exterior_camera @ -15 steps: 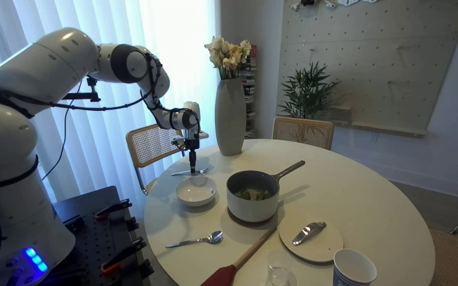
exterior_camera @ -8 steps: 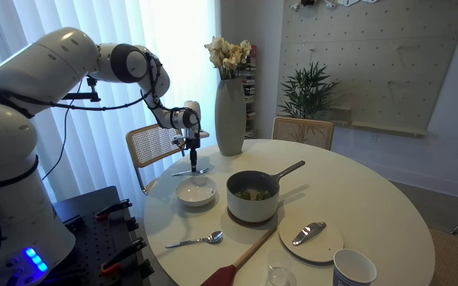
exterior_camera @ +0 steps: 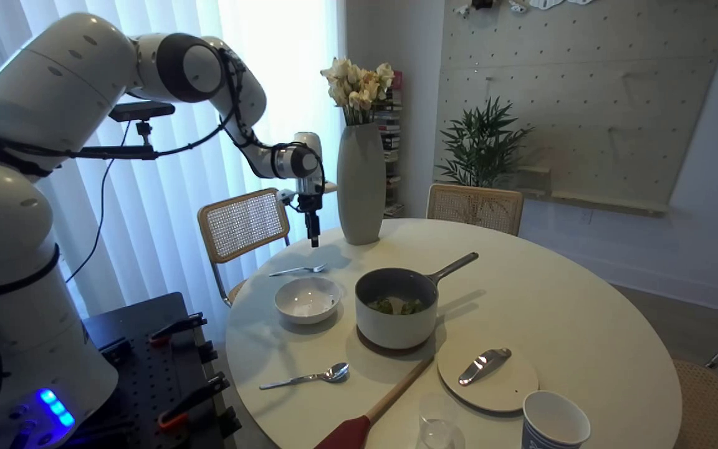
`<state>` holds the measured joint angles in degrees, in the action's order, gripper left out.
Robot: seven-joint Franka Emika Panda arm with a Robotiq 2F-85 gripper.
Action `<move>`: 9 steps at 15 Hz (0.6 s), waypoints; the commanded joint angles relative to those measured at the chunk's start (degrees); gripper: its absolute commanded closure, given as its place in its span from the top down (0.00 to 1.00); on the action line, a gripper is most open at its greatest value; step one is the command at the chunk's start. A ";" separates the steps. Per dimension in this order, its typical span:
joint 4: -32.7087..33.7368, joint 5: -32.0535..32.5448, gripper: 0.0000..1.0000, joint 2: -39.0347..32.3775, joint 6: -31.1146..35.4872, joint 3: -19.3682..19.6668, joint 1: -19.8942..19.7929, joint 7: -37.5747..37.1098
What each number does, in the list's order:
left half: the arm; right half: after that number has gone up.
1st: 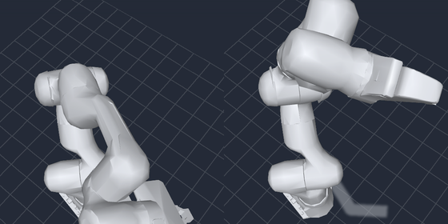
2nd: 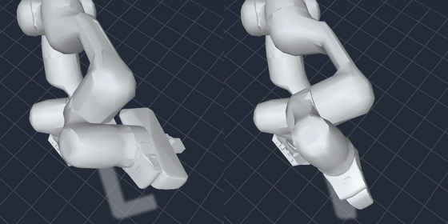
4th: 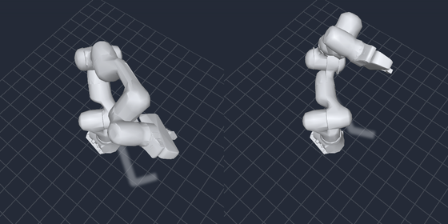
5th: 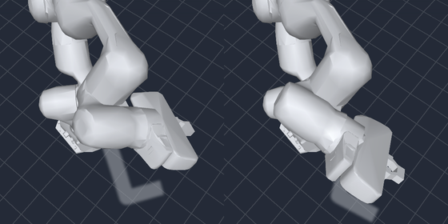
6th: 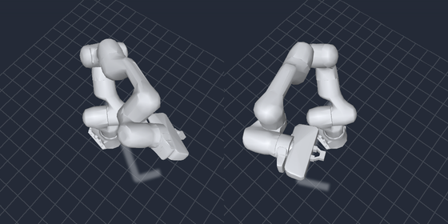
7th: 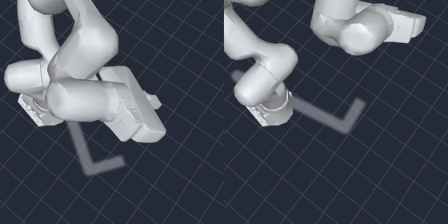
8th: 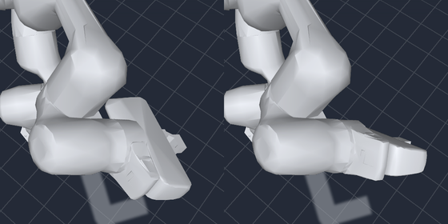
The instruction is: Move the blue cup to the right, move the silver fork and spoon to the left, move the blue cup to the left
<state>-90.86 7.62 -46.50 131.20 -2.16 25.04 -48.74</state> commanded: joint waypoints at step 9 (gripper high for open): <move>-36.19 -8.35 1.00 28.74 7.75 -1.38 -17.16 33.93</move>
<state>-116.62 1.17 -25.48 135.49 -4.04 11.61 -21.30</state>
